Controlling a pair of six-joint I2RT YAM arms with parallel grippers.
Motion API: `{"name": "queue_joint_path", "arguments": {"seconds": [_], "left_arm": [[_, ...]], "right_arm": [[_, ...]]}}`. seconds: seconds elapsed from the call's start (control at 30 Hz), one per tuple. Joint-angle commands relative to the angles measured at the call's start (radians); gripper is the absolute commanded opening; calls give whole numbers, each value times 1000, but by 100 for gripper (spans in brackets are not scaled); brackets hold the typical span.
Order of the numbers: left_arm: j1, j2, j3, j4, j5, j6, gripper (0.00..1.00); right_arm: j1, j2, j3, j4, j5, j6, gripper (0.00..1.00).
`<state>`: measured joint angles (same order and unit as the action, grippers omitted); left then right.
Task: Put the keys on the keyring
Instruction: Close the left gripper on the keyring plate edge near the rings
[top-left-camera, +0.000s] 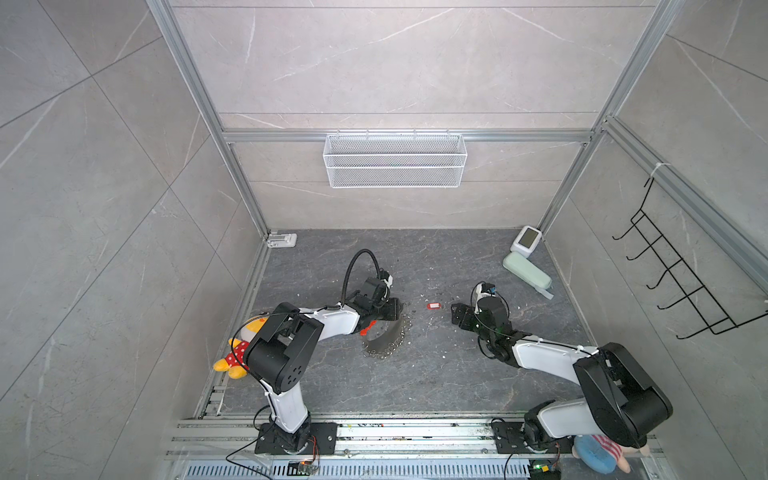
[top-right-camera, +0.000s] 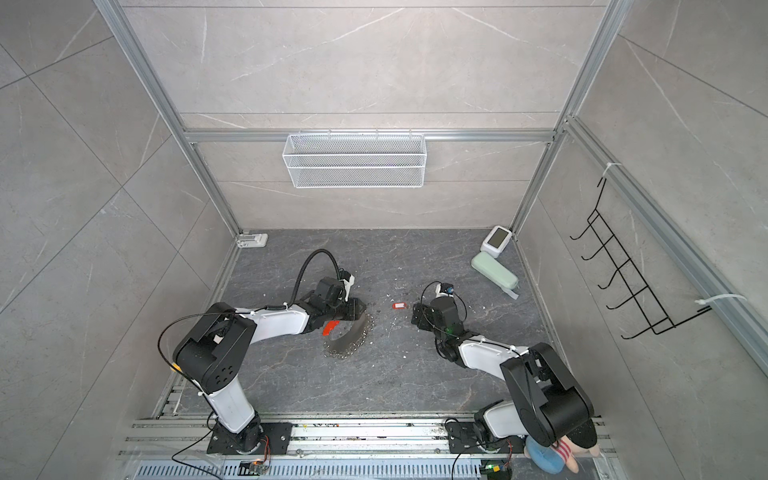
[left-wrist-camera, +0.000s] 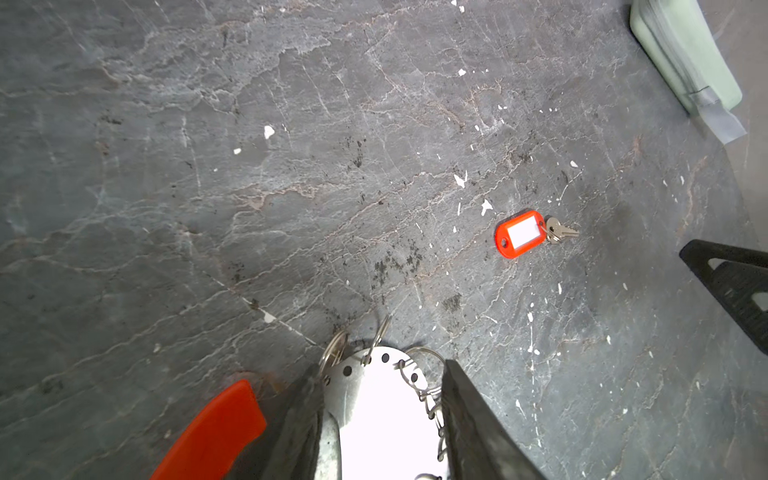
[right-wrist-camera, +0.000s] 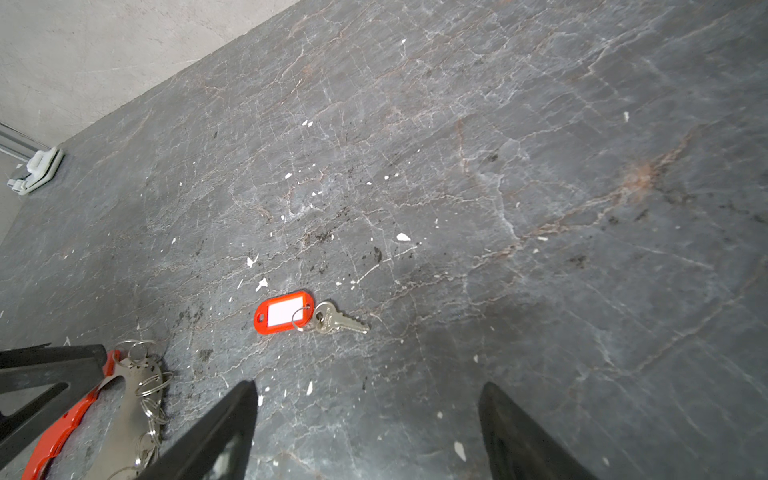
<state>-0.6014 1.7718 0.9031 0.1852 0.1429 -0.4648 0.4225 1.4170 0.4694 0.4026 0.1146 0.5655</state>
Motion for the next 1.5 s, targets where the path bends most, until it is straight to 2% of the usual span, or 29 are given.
{"name": "queue_joint_path", "arguments": {"seconds": [0.0, 0.2, 0.4, 1.47], "left_arm": [[3, -5, 37, 15, 27, -36, 48], [-15, 7, 35, 30, 14, -44, 48], [-75, 9, 31, 69, -91, 55, 46], [-75, 66, 69, 75, -169, 35, 50]], "right_arm": [[6, -1, 16, 13, -3, 10, 85], [6, -1, 15, 13, -4, 10, 85], [6, 0, 18, 13, -5, 7, 84], [7, -9, 13, 24, -23, -1, 84]]}}
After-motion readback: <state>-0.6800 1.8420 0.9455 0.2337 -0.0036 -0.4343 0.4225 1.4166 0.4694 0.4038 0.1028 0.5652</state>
